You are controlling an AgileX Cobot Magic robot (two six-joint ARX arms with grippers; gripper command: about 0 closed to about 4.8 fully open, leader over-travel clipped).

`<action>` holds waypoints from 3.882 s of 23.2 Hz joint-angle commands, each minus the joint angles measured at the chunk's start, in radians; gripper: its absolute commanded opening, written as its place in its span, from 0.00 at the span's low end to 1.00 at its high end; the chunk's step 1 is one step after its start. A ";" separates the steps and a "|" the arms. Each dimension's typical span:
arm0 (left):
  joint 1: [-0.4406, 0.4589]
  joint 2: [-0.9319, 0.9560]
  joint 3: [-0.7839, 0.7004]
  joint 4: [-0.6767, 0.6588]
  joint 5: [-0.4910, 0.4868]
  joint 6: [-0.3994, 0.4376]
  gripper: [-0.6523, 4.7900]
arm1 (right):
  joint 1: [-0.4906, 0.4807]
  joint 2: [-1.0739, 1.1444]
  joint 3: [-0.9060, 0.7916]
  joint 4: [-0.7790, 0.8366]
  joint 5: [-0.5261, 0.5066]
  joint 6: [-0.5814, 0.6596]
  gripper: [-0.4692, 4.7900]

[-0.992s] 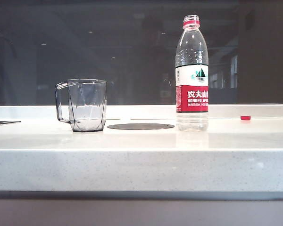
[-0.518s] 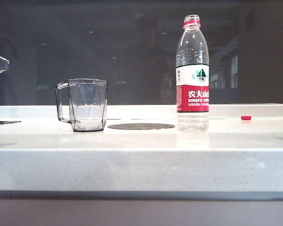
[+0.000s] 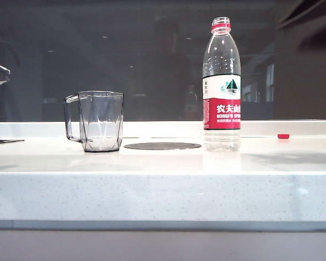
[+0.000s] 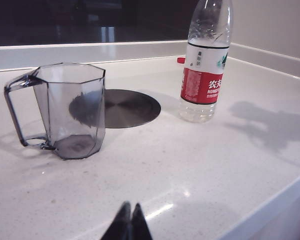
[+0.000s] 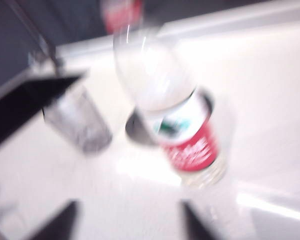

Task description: Pick up the mineral water bottle on the table and pour water into the mug until it's half full.

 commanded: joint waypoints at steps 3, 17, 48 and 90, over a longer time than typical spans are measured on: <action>0.001 0.000 0.002 0.010 0.000 0.003 0.11 | 0.205 0.310 0.009 0.282 0.390 -0.110 1.00; 0.001 0.000 0.002 0.008 0.000 0.003 0.11 | 0.241 0.909 0.010 1.068 0.500 -0.109 1.00; 0.001 0.000 0.002 0.003 0.000 0.003 0.11 | 0.238 1.069 0.129 1.165 0.563 -0.135 1.00; 0.242 0.000 0.003 0.000 0.000 0.003 0.11 | 0.272 0.974 0.319 0.853 0.495 -0.701 0.73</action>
